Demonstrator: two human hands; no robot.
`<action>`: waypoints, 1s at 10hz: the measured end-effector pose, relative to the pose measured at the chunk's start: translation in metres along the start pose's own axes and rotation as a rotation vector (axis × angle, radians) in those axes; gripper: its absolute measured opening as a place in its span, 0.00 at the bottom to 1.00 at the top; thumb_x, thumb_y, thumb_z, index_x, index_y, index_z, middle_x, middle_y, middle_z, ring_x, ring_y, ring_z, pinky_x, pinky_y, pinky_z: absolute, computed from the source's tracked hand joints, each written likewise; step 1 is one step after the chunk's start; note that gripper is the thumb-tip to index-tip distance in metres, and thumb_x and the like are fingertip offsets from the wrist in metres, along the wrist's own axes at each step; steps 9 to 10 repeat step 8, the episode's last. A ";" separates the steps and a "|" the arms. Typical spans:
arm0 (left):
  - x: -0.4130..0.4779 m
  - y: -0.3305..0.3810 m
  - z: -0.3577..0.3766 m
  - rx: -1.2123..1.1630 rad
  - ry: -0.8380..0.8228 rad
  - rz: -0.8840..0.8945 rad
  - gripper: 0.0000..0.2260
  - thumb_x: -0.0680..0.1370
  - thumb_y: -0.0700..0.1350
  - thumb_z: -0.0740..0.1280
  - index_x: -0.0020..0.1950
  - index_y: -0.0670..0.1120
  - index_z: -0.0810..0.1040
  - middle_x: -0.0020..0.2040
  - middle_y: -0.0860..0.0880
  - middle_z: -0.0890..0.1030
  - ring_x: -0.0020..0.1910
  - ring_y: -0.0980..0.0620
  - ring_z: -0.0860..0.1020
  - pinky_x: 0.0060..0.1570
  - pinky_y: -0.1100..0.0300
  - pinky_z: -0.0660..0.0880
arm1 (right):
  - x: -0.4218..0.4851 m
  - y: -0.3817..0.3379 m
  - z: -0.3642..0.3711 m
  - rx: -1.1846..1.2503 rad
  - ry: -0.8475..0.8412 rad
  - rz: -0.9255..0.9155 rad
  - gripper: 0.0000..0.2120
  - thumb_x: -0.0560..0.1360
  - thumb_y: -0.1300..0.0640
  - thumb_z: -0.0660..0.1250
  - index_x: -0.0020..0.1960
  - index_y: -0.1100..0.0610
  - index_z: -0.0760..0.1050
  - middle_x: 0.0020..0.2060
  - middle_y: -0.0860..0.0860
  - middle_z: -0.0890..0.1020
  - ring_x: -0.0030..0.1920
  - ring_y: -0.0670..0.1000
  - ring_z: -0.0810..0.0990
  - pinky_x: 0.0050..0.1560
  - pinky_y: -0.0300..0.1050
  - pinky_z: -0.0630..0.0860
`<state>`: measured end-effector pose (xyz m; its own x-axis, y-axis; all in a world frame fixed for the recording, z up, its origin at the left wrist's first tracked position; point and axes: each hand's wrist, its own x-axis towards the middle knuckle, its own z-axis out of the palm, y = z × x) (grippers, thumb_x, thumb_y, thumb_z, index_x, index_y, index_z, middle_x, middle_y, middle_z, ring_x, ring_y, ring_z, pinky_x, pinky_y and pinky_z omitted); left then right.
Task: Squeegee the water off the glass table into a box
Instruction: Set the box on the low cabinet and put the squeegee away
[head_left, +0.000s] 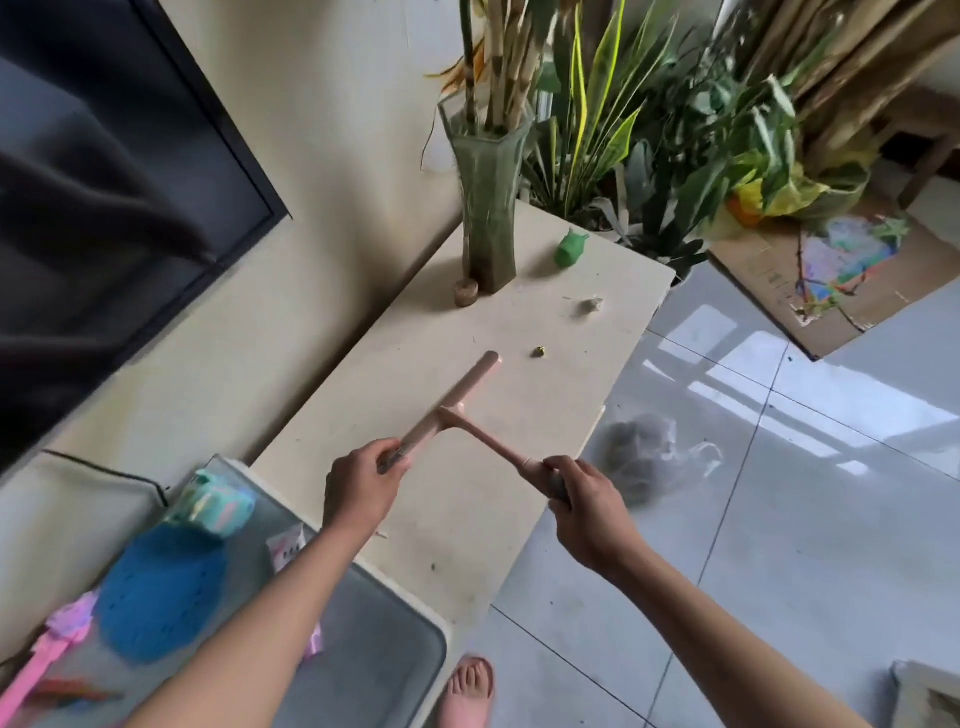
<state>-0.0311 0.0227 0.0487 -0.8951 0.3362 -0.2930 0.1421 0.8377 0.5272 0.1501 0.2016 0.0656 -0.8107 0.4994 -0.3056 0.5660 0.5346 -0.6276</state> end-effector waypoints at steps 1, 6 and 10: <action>0.029 -0.022 0.007 0.037 -0.010 -0.011 0.14 0.74 0.49 0.71 0.59 0.48 0.81 0.52 0.48 0.84 0.54 0.45 0.81 0.51 0.55 0.76 | 0.026 0.004 0.031 -0.033 0.035 -0.011 0.19 0.71 0.69 0.62 0.61 0.60 0.73 0.49 0.55 0.78 0.51 0.57 0.72 0.47 0.46 0.66; 0.072 -0.085 0.041 0.234 0.038 0.220 0.13 0.76 0.46 0.70 0.59 0.45 0.81 0.50 0.45 0.83 0.52 0.44 0.78 0.42 0.53 0.75 | 0.049 0.016 0.119 0.085 0.248 -0.021 0.14 0.74 0.69 0.64 0.57 0.57 0.77 0.47 0.47 0.79 0.48 0.52 0.72 0.41 0.47 0.73; 0.075 -0.083 0.042 0.325 -0.004 0.260 0.13 0.79 0.45 0.65 0.63 0.45 0.78 0.63 0.47 0.78 0.61 0.45 0.75 0.51 0.52 0.75 | 0.052 0.012 0.122 0.051 0.192 0.078 0.10 0.73 0.67 0.66 0.51 0.57 0.80 0.46 0.49 0.81 0.49 0.53 0.75 0.43 0.45 0.72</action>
